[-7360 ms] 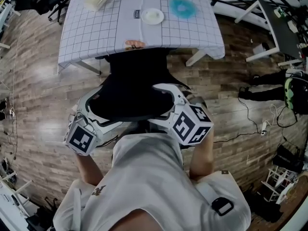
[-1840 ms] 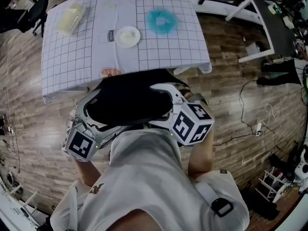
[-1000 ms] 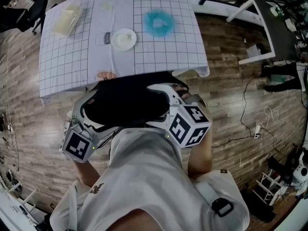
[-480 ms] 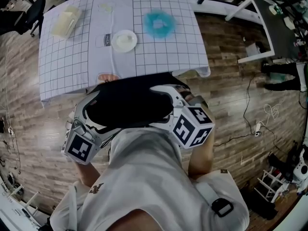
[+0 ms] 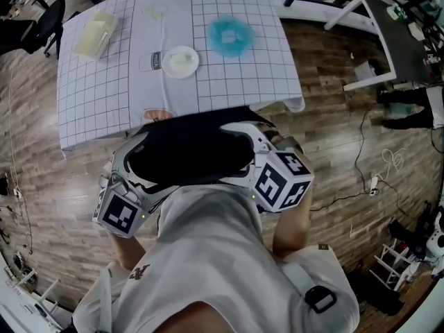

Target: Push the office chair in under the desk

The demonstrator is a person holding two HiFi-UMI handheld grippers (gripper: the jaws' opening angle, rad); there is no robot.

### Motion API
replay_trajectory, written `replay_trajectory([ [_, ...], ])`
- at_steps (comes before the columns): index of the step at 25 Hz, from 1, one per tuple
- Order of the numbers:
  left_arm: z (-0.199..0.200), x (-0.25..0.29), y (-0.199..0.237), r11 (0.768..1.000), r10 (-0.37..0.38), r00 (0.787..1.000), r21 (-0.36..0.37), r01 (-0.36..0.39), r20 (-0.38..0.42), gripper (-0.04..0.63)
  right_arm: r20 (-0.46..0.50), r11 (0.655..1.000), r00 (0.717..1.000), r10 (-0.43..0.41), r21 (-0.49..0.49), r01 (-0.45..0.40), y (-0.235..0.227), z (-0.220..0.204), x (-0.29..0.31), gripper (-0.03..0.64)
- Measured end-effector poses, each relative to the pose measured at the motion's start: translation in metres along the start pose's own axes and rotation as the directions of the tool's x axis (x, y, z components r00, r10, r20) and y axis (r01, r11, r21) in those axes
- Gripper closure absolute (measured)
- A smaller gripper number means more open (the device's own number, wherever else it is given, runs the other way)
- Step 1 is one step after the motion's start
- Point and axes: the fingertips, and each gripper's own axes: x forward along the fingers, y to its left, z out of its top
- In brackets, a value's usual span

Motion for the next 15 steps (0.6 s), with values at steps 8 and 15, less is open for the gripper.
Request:
replay_trajectory([
  [8,0.002,0.003,0.002,1.0,-0.007,1.0,-0.002,0.007,-0.007,0.095,0.007,1.0,1.0,0.003,0.005,-0.003,-0.004,-0.001,-0.002,0.181],
  [15,0.009,0.012,0.002,1.0,0.012,1.0,-0.011,-0.012,-0.006,0.095,0.023,1.0,1.0,0.007,-0.008,-0.007,-0.01,-0.008,-0.01,0.179],
])
